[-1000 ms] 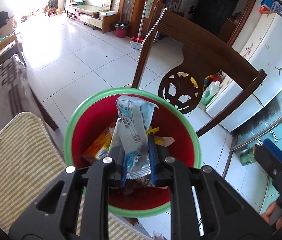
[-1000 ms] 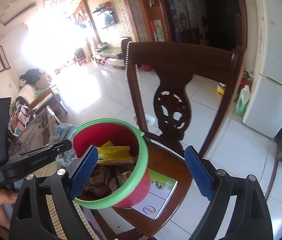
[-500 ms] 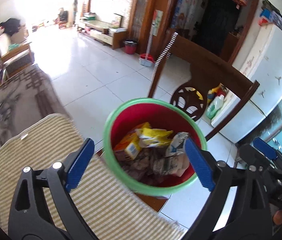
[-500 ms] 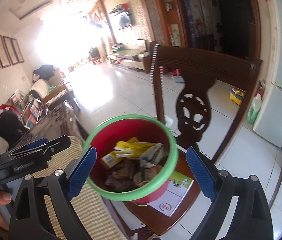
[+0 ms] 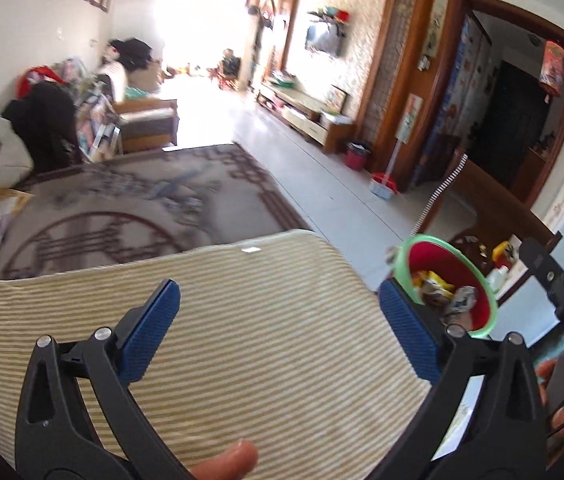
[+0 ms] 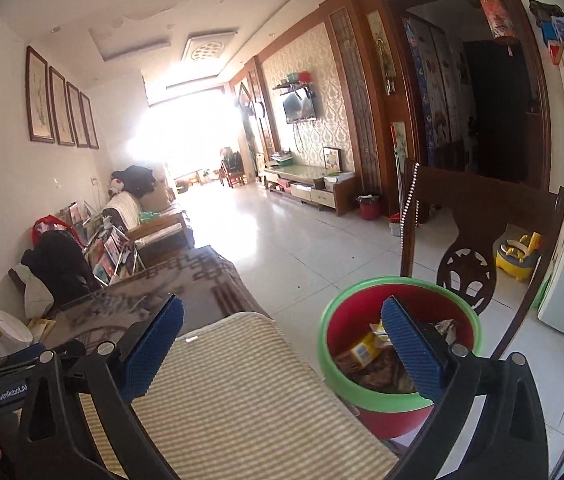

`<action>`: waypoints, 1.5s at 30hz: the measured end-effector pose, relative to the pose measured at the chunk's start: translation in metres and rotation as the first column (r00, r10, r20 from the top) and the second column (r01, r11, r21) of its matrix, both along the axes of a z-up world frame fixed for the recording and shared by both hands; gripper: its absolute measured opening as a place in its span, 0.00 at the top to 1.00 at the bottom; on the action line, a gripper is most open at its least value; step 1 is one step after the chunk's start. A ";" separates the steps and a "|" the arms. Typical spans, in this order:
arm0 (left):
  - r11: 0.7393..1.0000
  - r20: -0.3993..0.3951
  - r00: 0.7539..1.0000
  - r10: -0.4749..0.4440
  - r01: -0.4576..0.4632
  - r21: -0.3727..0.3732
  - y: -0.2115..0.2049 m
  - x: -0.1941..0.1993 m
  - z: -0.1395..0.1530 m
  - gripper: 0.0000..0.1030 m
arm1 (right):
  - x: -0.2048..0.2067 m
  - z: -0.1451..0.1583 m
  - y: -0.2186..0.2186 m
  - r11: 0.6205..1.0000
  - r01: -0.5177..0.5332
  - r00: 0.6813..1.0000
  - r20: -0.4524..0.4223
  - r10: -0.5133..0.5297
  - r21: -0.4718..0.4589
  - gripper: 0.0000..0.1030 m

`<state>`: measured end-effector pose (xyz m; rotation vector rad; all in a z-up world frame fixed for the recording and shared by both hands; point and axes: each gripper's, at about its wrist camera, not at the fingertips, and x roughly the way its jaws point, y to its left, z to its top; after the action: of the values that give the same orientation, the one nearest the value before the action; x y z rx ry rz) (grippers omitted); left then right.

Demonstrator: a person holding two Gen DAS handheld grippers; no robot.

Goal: Collect trash

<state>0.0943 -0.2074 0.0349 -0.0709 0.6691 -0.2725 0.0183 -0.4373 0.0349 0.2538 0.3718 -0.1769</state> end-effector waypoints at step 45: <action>0.988 0.150 0.977 0.151 -0.150 -0.019 0.126 -0.056 0.033 0.05 | -0.039 0.026 0.126 0.995 0.038 0.996 0.081 -0.030 -0.095 0.07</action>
<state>0.0378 -0.0812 0.0677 -0.1066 0.5087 -0.1324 -0.0209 -0.3113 0.0606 0.1714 0.2796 -0.2170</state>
